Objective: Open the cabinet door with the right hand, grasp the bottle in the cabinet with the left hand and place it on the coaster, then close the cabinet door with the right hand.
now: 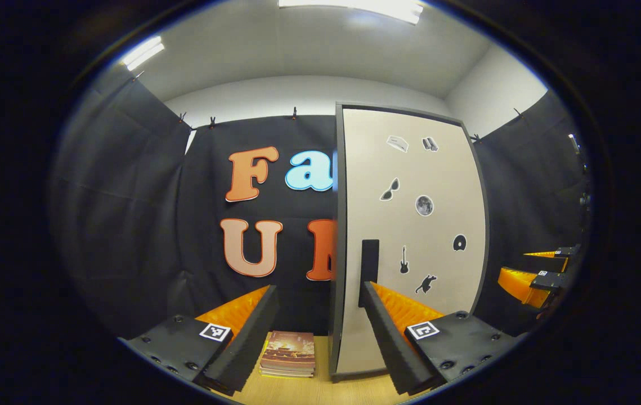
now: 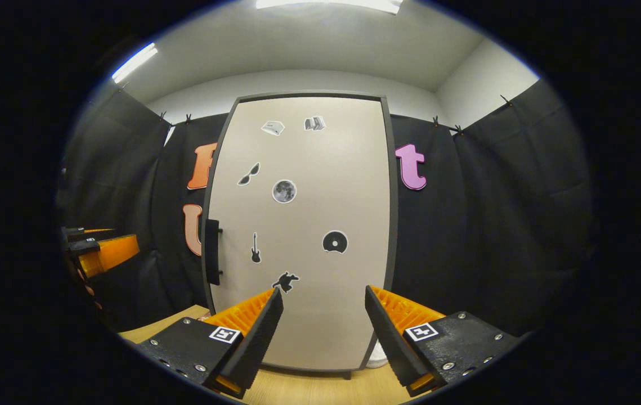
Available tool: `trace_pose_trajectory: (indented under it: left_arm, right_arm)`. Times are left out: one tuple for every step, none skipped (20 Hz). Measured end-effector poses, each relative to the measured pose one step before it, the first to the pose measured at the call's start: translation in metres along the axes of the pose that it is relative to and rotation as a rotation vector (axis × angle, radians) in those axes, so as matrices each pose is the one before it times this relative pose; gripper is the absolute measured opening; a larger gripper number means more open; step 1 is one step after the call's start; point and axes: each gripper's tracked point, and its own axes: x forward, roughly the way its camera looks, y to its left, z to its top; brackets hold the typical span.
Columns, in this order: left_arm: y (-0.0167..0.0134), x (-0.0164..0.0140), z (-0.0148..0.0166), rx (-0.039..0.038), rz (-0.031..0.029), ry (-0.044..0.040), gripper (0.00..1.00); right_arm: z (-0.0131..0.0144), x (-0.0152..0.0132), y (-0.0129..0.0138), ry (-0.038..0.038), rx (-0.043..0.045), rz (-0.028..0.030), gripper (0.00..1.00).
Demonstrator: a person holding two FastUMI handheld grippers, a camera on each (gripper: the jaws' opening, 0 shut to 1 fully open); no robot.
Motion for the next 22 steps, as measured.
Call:
trace_pose_trajectory:
  left_arm:
    - [0.00613,-0.00047,-0.00228,0.00026,0.00697,0.00326,0.96]
    - [0.00736,-0.00081,-0.00123,0.00469,0.00848,0.00144,0.96]
    - [0.00895,-0.00045,-0.00071,0.00693,0.0123,0.00005,0.98]
    - [0.00972,0.0002,-0.00179,0.00533,0.01466,0.00158,0.96]
    - [0.00985,0.00046,-0.00256,0.0018,0.01586,0.0033,0.96]
    - [0.01012,-0.00062,-0.00305,0.00044,0.01548,0.00599,0.96]
    - [0.0112,0.0006,-0.00361,0.00145,0.01827,0.00814,0.96]
    - [0.01081,0.00038,-0.00376,0.00309,0.01862,0.00669,1.0]
    - [0.01022,-0.00013,-0.00299,0.0038,0.01852,0.00554,0.96]
    - [0.01123,-0.00056,-0.00413,0.00434,0.01744,0.00472,0.96]
    - [0.00959,-0.00018,-0.00351,0.00493,0.01656,0.00568,0.98]
    - [0.01086,-0.00006,-0.00397,0.00326,0.0157,0.00715,0.96]
    - [0.00842,-0.0003,-0.00319,0.00031,0.01317,0.00798,0.96]
    - [0.00893,-0.00103,-0.0041,-0.00238,0.01361,0.00743,0.98]
    - [0.00852,-0.00043,-0.00447,-0.00571,0.01346,0.00984,0.98]
    - [0.00844,-0.00224,-0.00441,-0.00511,0.01069,0.00848,0.96]
    - [0.00781,-0.00131,-0.00337,-0.00273,0.01474,0.00818,0.98]
    - [0.00841,-0.00191,-0.00342,0.00112,0.01496,0.00822,0.98]
    - [0.00821,-0.00036,-0.00277,0.00283,0.01555,0.00639,0.98]
    - [0.0083,-0.00042,-0.00214,0.00437,0.01313,0.00379,0.98]
    - [0.00512,0.00031,-0.0007,0.00436,0.0081,-0.00067,0.98]
    - [0.00377,-0.00068,-0.0015,0.00468,0.00636,0.00145,0.98]
  right_arm:
    - [-0.00019,0.0055,0.00757,0.00409,0.00214,0.01047,0.91]
    - [-0.00101,0.00503,0.00817,0.00752,-0.00066,0.01223,0.91]
    - [-0.00094,0.0054,0.00831,0.00531,-0.00594,0.00952,0.91]
    - [-0.00116,0.00538,0.00757,0.00292,-0.00561,0.00863,0.92]
    - [-0.00061,0.00577,0.00934,0.00533,-0.00425,0.00962,0.92]
    - [-0.00317,0.0057,0.00842,0.00778,-0.00388,0.00929,0.92]
    - [-0.00459,0.00658,0.00781,0.01252,-0.00246,0.00553,0.92]
    - [-0.00533,0.00809,0.00849,0.01459,0.00117,0.00948,0.92]
    - [-0.00574,0.01008,0.00872,0.01726,0.00431,0.00797,0.93]
    - [-0.00556,0.01035,0.00786,0.01761,0.00518,0.01011,0.92]
    - [-0.00483,0.01112,0.00716,0.01795,0.00403,0.00778,0.93]
    - [-0.00429,0.01168,0.00798,0.01513,0.00497,0.00666,0.93]
    - [-0.00428,0.00953,0.00945,0.01827,0.00434,0.01009,0.93]
    - [-0.00245,0.00886,0.01206,0.01233,0.0072,0.02622,0.93]
    - [0.0008,0.00888,0.01167,0.00767,0.00396,0.02157,0.93]
    - [0.00035,0.00616,0.00907,0.00253,-0.00021,0.01024,0.93]
    - [0.00212,0.00453,0.00832,-0.00395,-0.00147,0.00805,0.93]
    - [0.00203,0.00552,0.00715,-0.00387,-0.00221,0.00573,0.93]
    - [0.00214,0.00517,0.00729,-0.00275,-0.0014,0.00461,0.93]
    - [0.00273,0.00595,0.00499,-0.00263,-0.00047,0.0002,0.92]
    - [0.0023,0.00595,0.00434,-0.00496,0.0013,-0.00372,0.91]
    - [0.00239,0.00592,0.00334,-0.0006,0.00277,-0.00218,0.89]
